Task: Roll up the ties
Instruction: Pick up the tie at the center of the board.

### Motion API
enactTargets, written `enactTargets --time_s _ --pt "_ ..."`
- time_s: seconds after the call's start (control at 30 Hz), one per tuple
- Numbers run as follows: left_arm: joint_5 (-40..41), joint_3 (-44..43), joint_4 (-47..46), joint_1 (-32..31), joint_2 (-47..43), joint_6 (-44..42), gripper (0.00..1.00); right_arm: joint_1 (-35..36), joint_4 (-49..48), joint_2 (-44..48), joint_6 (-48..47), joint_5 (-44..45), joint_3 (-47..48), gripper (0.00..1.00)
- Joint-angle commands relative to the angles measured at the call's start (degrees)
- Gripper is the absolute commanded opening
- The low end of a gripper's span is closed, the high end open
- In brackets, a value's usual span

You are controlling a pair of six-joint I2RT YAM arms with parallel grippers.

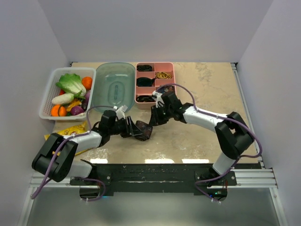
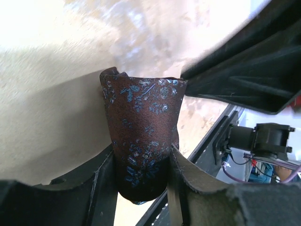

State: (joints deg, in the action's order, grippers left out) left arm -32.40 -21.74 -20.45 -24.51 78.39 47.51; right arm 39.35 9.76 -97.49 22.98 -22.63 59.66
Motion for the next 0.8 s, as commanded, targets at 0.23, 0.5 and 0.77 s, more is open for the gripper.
enactTargets --time_s 0.23,0.5,0.77 --pt "-0.7 -5.9 -0.2 1.5 -7.1 -0.3 0.4 -9.2 1.5 8.5 -3.4 -10.2 5.5 0.69" --pt "-4.1 -13.2 2.6 2.1 -9.4 -3.4 0.4 -10.7 0.5 10.0 -6.6 -19.1 9.1 0.96" --pt "-6.5 -15.6 1.3 2.2 -12.4 -2.9 0.4 -10.9 -1.3 10.9 -6.6 -24.1 9.6 0.99"
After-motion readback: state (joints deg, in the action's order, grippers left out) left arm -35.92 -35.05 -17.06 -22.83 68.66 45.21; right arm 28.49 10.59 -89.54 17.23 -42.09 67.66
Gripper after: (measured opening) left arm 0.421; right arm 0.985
